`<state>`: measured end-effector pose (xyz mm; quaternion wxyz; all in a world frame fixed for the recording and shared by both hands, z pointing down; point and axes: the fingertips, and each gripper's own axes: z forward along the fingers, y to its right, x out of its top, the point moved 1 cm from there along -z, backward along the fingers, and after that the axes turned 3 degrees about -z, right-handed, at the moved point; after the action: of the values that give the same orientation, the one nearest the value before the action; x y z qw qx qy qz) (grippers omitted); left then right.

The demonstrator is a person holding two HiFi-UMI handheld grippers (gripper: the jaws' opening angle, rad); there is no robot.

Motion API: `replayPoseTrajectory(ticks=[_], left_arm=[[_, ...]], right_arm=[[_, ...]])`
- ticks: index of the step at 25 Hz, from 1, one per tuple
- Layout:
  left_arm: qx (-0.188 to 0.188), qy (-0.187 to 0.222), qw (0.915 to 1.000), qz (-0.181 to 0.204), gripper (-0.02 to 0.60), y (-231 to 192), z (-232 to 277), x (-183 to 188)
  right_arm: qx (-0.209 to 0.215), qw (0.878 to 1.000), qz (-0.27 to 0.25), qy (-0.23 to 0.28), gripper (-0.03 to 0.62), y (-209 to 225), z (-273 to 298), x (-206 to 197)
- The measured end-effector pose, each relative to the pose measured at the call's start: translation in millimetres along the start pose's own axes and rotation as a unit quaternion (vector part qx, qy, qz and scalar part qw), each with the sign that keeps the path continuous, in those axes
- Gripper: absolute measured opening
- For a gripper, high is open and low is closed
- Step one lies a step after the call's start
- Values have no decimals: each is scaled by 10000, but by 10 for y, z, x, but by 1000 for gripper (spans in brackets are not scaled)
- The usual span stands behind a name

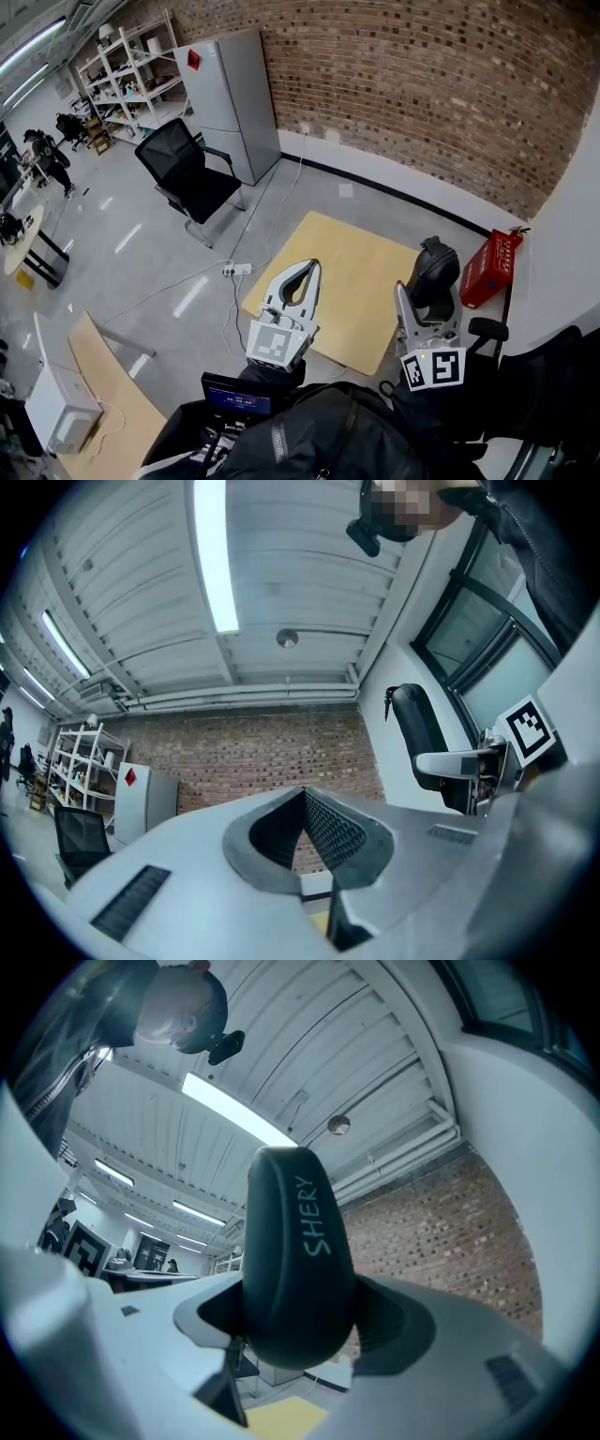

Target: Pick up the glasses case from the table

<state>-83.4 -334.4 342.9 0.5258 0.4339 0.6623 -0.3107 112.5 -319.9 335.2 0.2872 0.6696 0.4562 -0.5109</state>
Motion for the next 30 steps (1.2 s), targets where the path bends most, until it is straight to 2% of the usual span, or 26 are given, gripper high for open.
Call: replayPoseTrajectory(ticks=[8,19,26,30], left_arm=[[107,-135,9998,88,0,-28,-42,-42],[44,-180,9995,245,0,51,-59,-107],[48,-166,9995,247,0,67,-58,-108],[54,-172,9996,200,0,56,-80,-83]], right_arm=[[60,9999,81,-43,347,-34,10,-45],[23,9998,104,-144,347,-35,-81,-71],[70,9998,115,-163,347,-42,-81,-80],[107,9994,290,-141,347,-56,-82,-90]])
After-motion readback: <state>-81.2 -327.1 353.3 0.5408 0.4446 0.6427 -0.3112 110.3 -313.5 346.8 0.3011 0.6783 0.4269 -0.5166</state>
